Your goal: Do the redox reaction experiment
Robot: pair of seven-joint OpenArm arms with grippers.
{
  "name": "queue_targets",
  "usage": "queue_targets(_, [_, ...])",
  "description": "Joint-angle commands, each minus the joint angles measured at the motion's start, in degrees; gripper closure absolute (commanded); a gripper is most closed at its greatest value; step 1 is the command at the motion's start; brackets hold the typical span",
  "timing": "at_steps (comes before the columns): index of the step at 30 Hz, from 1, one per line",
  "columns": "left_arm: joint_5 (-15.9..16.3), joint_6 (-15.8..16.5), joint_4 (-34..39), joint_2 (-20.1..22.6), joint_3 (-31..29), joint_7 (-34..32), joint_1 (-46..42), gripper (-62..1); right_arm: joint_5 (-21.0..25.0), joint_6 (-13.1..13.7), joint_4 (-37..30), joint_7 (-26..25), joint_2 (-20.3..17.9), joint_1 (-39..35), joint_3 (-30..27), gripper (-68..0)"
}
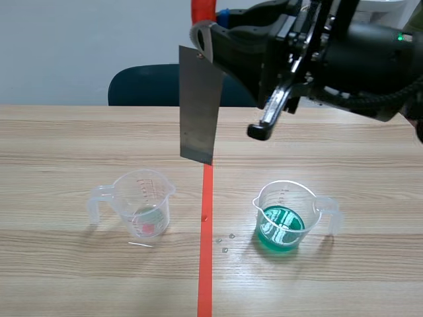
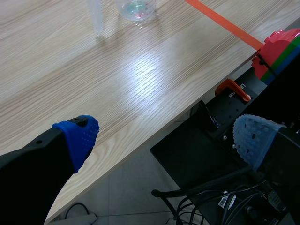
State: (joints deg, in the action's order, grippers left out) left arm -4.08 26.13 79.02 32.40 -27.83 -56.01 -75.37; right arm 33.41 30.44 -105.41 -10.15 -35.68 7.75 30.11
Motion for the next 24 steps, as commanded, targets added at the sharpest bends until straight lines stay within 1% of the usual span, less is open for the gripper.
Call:
queue_targets(1, [0.4, 0.2, 0.5, -0.3, 0.0, -0.8, -0.1, -61.7, 0.0, -0.4, -0.9, 0.3, 1.1, 1.6, 0.8, -2.0])
queue_targets(6, [0.4, 0.2, 0.5, -0.3, 0.0, -0.8, -0.1, -61.7, -1.4, -0.6, -0.8, 3.7, 5.3, 3.8, 4.4, -2.0])
queue_targets(12, [0.4, 0.2, 0.5, -0.3, 0.0, -0.8, -0.1, -61.7, -4.0, -0.9, -0.3, 4.9, 9.5, 5.1, 7.6, -2.0])
queue_targets(19, [0.4, 0.2, 0.5, -0.3, 0.0, -0.8, -0.1, -61.7, -5.5, -0.9, 6.1, 5.0, 16.0, 7.6, 9.4, -2.0])
queue_targets(21, [0.4, 0.2, 0.5, -0.3, 0.0, -0.8, -0.1, -61.7, -6.4, -0.8, 8.3, 5.0, 17.4, 8.3, 9.4, -2.0])
queue_targets(24, [0.4, 0.2, 0.5, -0.3, 0.0, -0.8, -0.1, -61.7, -6.5, -0.8, 11.1, 5.0, 19.1, 9.1, 9.4, -2.0])
